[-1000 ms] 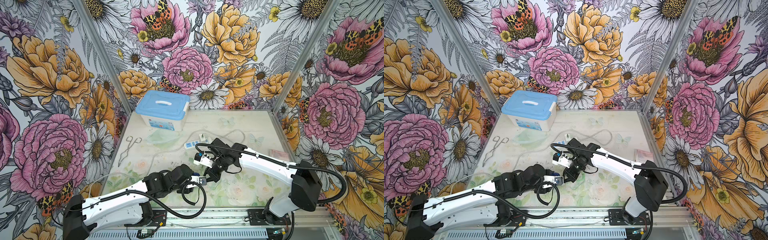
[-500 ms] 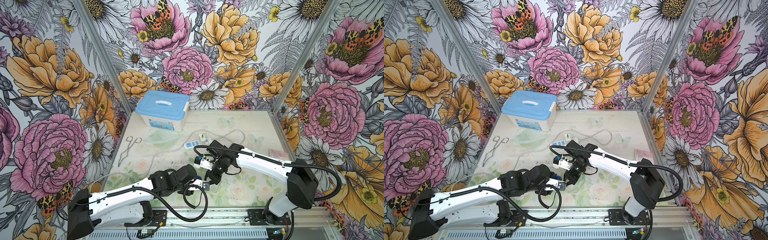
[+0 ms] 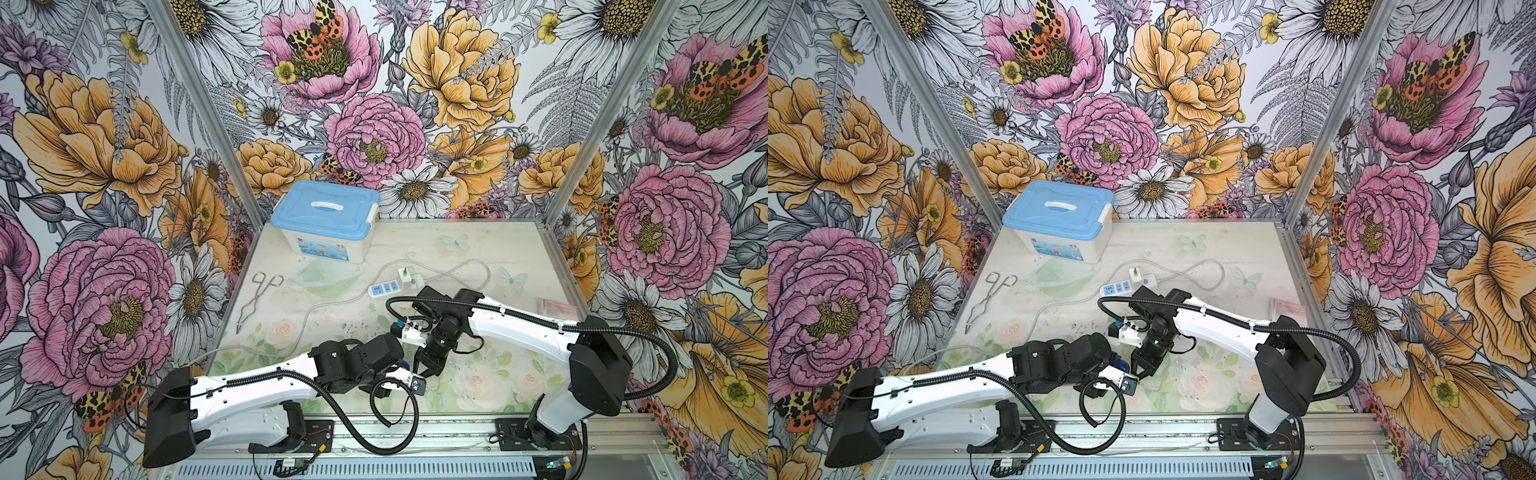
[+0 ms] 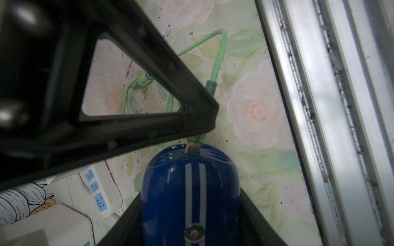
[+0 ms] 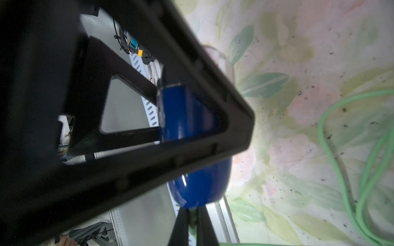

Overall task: Charge the electric shaver
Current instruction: Insert the charging cable into the electric shaver.

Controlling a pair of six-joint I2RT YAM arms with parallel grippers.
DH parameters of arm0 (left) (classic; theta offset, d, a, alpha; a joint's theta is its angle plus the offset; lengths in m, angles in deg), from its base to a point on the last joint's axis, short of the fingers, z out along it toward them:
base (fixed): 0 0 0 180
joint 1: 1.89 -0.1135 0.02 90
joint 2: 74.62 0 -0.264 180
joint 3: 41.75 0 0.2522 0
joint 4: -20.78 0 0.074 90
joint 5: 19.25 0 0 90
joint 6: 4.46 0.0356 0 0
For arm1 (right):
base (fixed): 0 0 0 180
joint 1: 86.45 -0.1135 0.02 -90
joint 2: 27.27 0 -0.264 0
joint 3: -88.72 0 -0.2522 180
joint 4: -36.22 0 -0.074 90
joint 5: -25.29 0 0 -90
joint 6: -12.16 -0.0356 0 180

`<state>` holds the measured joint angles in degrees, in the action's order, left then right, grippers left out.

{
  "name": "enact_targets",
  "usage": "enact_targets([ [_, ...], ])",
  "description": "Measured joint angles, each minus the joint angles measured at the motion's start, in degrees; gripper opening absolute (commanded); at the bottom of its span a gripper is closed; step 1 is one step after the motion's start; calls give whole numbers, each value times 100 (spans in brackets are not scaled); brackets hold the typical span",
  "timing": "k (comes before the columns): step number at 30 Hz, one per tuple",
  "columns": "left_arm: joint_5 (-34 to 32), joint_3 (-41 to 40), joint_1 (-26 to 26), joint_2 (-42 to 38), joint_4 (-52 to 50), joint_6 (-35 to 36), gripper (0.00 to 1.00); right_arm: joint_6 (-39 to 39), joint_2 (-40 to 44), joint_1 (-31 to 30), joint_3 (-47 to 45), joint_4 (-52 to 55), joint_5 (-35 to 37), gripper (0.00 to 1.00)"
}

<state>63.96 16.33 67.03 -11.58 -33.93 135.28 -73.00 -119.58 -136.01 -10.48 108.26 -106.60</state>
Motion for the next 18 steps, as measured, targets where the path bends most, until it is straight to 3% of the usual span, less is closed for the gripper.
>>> enact_targets([
  [18, 33, 11, 133, 109, 68, 17, 0, 240, -313, -31, 348, 570, 55, 0],
])
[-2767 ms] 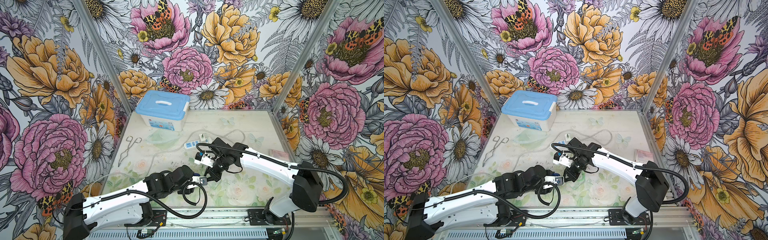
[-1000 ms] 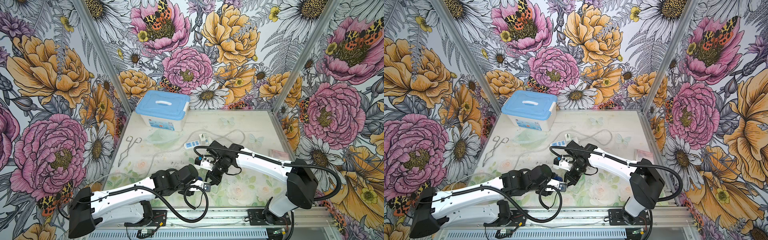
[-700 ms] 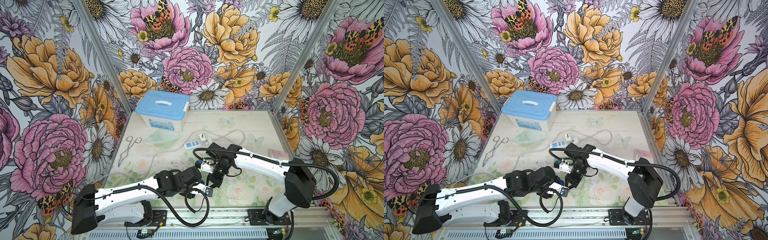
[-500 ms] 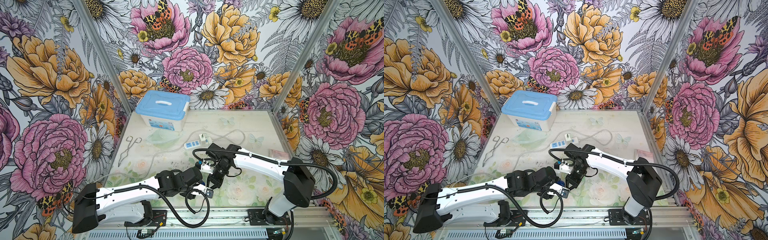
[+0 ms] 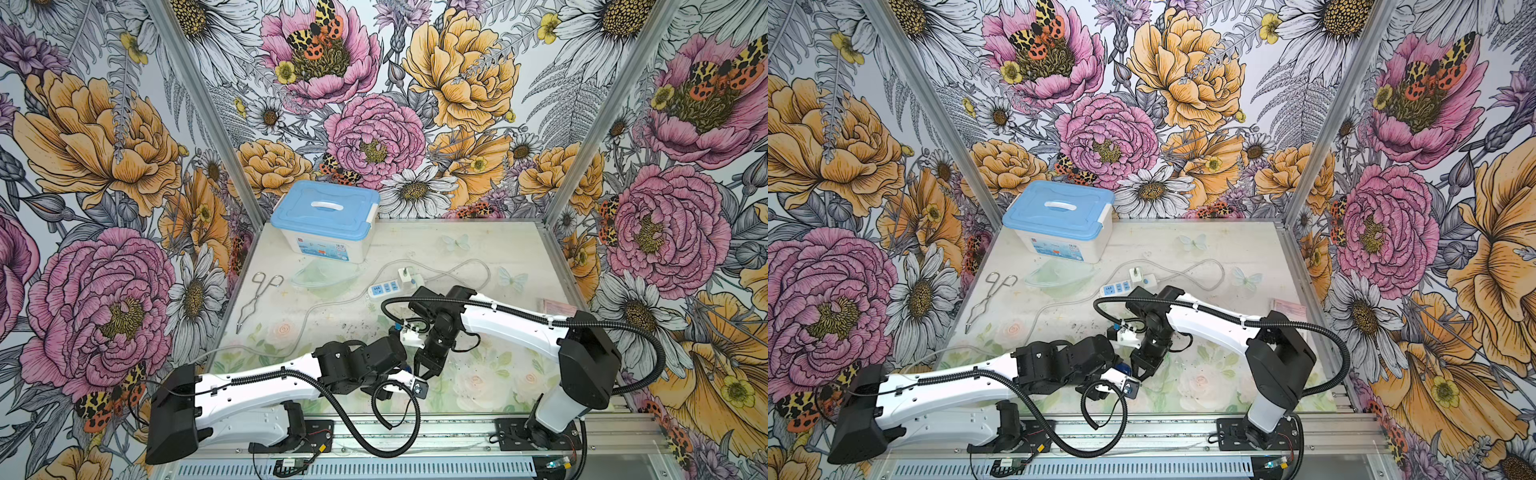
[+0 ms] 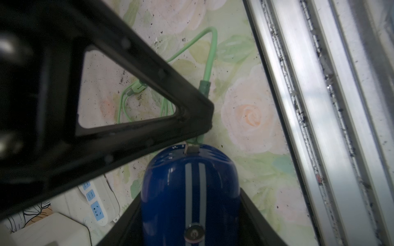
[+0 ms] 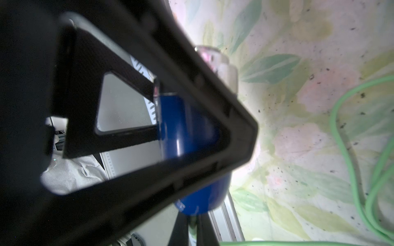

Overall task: Charge the electric shaver
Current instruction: Insert the charging cable into the electric shaver.

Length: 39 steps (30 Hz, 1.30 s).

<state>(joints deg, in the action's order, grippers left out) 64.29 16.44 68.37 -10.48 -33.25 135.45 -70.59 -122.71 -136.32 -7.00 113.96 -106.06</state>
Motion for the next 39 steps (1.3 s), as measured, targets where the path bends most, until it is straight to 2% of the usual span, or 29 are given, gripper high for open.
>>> enact_targets([
  [16, -146, -96, 85, -4, 155, 0, 0, 367, -433, 0, 459, 531, 96, 0],
  [39, -273, -203, 313, -188, 317, 26, 0, 918, -560, 44, 660, 866, 11, 0],
])
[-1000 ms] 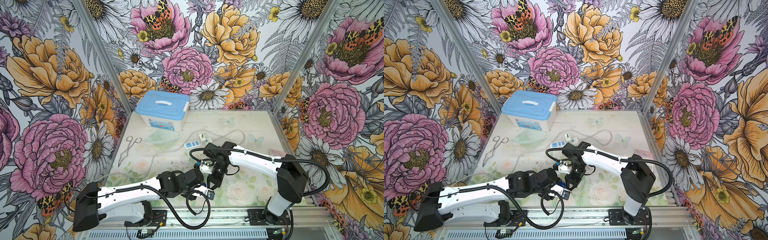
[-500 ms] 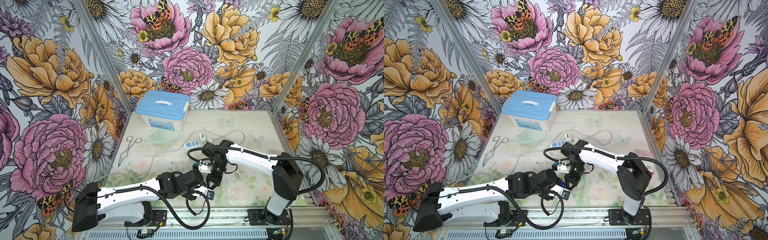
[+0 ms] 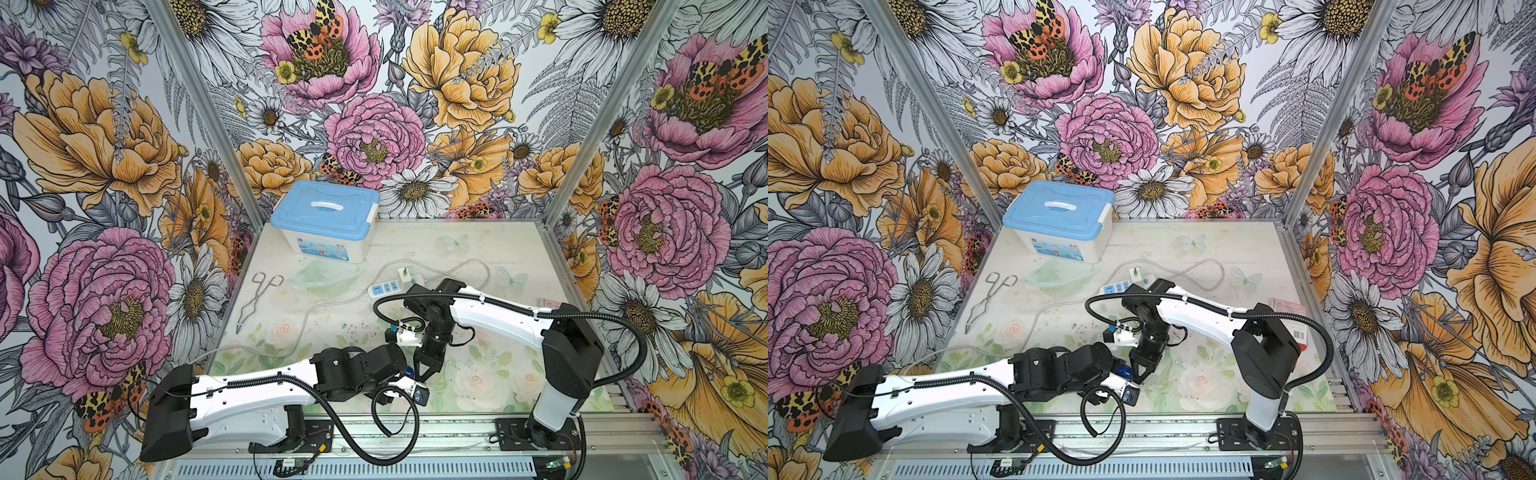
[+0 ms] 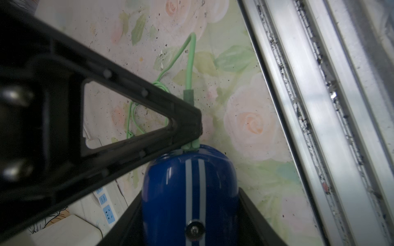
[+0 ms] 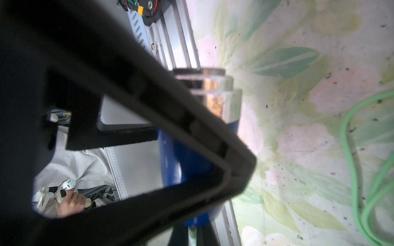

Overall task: Charge the electric shaver
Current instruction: Insert the charging cable into the electric shaver.

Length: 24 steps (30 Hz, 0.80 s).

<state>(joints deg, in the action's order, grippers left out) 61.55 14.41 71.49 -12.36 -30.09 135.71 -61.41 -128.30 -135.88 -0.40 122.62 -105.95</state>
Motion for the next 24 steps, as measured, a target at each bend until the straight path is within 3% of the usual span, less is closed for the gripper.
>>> enact_targets([
  [9, -48, -85, 0, 0, 90, -72, 0, -28, -142, -17, 138, 83, 55, 0],
  [21, -232, -542, -2, -63, 704, -791, 0, -350, -146, 2, 94, -140, 291, 0],
  [24, -264, -658, -22, -144, 809, -946, 0, -407, -50, 17, 0, -291, 313, 11],
])
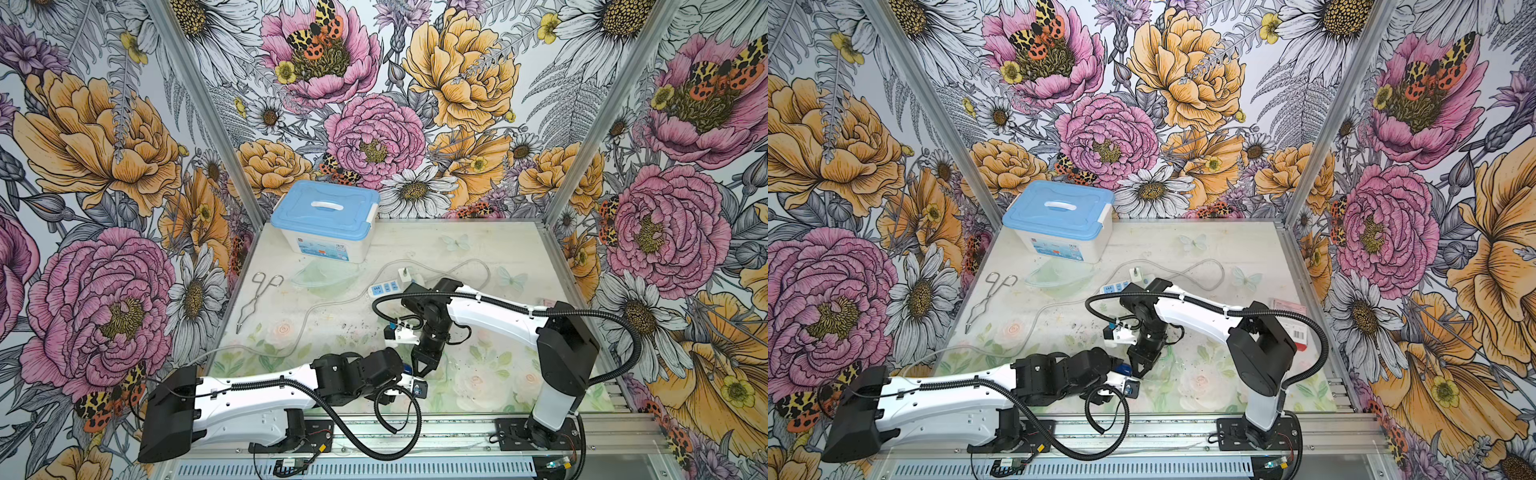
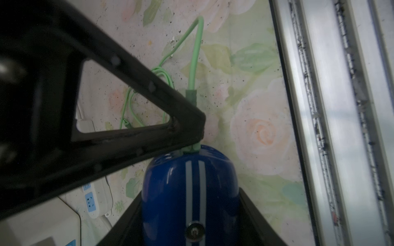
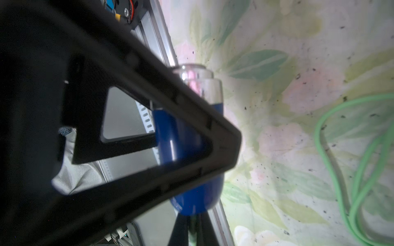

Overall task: Charge the electric shaver
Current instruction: Insert the charging cable into the electric shaver, then place the electric shaver at the center of the board.

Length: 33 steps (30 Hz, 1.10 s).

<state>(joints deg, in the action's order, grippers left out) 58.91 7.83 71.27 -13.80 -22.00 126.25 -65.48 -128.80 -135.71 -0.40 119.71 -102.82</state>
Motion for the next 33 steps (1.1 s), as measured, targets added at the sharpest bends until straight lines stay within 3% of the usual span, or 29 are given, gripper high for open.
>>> enact_targets([
  [7, 584, -334, -162, -334, 369, -350, 0, -415, 984, 326, -538, -1694, 129, 32],
  [14, 682, -339, -520, -273, 339, -503, 0, -964, 2452, 730, -1292, -2363, 564, 39],
  [20, 562, -225, -1019, 527, 247, -501, 0, -1342, 3145, 1231, -1661, -2673, 1421, 41],
  [30, 511, 673, -1436, 2354, -66, -505, 1, -1932, 3416, 1954, -2343, -3659, 2319, 44],
  [32, 557, 852, -1547, 2544, -79, -501, 34, -2035, 3429, 2083, -2433, -3847, 2398, 44],
  [33, 562, 903, -1580, 2603, -79, -498, 42, -2059, 3434, 2118, -2463, -3906, 2424, 44],
])
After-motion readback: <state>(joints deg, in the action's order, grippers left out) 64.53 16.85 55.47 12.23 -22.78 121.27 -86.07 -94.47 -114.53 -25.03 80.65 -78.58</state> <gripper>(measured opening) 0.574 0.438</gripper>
